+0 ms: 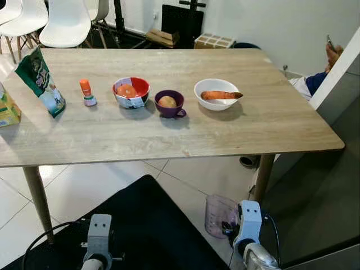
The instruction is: Restocking fridge
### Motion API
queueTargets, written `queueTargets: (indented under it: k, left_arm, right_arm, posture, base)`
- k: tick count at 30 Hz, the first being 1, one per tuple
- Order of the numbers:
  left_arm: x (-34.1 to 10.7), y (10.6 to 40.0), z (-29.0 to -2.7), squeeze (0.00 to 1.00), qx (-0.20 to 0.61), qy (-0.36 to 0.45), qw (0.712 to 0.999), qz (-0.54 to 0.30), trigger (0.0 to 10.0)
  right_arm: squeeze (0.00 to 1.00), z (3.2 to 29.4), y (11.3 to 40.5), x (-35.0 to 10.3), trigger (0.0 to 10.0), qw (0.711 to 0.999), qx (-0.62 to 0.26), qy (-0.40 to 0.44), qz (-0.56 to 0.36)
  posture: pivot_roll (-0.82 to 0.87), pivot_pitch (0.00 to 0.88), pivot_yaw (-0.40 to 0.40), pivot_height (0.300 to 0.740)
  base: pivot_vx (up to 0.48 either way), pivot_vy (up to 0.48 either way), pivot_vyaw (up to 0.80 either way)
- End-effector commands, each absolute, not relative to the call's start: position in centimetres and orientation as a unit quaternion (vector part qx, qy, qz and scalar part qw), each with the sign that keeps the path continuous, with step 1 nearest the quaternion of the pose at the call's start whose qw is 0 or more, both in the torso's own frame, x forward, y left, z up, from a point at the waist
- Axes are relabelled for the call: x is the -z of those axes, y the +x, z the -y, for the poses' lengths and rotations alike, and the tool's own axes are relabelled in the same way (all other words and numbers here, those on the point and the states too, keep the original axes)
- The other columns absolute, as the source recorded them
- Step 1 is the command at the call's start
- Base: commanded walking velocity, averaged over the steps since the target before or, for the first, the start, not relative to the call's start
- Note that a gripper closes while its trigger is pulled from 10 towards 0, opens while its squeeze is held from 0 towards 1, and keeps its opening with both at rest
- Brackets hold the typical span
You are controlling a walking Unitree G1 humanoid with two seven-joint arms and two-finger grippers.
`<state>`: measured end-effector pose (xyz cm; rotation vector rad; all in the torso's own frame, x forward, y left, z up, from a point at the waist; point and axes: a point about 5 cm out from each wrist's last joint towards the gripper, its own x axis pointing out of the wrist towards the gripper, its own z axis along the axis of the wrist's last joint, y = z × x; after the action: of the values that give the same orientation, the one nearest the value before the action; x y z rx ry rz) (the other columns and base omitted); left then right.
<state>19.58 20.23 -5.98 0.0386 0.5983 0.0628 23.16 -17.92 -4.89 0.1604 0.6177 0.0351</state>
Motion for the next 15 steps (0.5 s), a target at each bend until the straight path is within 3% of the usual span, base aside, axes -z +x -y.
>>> queueTargets:
  k: [1,8,15]
  left_arm:
    - [6.5,19.0,-20.2,0.0,-0.043,0.016,0.948,-0.315,10.0]
    - [6.7,18.6,-20.5,0.0,-0.058,0.016,0.947,-0.316,10.0]
    - [7.1,18.0,-20.2,0.0,-0.058,0.014,0.942,-0.33,10.0]
  right_arm:
    - [0.0,18.4,22.5,5.4,10.0,0.945,0.001,0.067,-0.321]
    - [0.0,18.8,21.9,5.8,10.0,0.944,0.005,0.028,-0.329]
    - [0.0,18.6,21.4,6.1,10.0,0.937,0.002,0.056,-0.344]
  posture:
    - [-0.07,0.04,-0.021,0.74]
    - [-0.06,0.028,-0.021,0.74]
    - [-0.06,0.031,-0.027,0.74]
  base:
    - [0.0,0.0,0.0]
    - [0.0,0.0,0.0]
    - [0.0,0.0,0.0]
